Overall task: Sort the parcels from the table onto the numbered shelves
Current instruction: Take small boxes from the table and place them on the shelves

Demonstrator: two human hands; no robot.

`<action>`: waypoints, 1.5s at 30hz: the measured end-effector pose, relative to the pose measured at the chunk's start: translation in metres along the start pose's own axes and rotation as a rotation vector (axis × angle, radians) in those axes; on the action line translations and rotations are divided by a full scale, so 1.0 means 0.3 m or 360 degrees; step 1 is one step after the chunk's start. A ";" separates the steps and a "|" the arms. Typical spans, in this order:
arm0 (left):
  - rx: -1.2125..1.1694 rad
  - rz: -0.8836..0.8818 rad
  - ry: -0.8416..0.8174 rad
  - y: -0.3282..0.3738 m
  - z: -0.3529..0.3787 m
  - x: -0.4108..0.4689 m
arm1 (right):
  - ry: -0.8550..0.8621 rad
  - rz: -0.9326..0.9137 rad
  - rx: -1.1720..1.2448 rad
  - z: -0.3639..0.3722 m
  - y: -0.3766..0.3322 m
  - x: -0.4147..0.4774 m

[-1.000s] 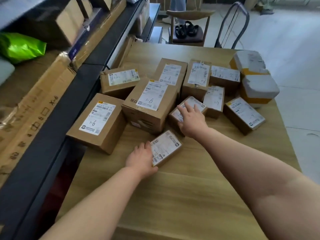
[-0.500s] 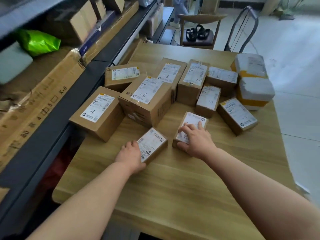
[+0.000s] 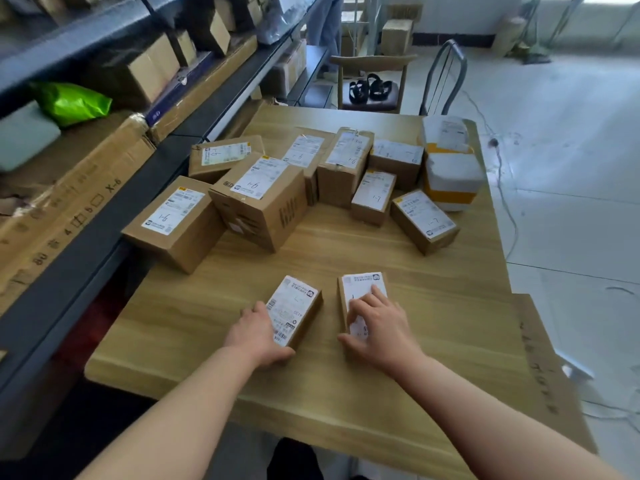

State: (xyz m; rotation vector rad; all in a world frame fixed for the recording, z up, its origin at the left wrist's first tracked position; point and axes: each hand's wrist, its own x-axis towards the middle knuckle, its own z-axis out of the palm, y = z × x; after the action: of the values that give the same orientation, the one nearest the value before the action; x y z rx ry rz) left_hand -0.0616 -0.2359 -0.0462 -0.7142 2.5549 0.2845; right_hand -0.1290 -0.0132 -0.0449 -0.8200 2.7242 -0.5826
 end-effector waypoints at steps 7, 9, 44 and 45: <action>-0.0337 -0.0070 0.0051 0.014 0.086 -0.086 | -0.0118 0.0078 0.0008 -0.010 0.023 -0.032; -0.0334 0.0003 0.0057 0.015 0.091 -0.096 | -0.0130 0.0199 -0.0018 -0.006 0.035 -0.031; -0.0200 -0.0121 0.0841 -0.137 0.197 -0.271 | -0.0291 0.0196 0.0005 0.078 -0.043 -0.145; -0.0310 -0.0225 0.0857 -0.118 0.213 -0.284 | -0.0311 0.0182 -0.0001 0.075 -0.044 -0.150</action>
State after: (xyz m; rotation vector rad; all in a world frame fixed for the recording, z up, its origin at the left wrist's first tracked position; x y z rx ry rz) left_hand 0.0462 -0.2086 -0.0625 -1.1733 2.9829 0.3322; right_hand -0.0786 -0.0047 -0.0542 -0.6771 2.5723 -0.4520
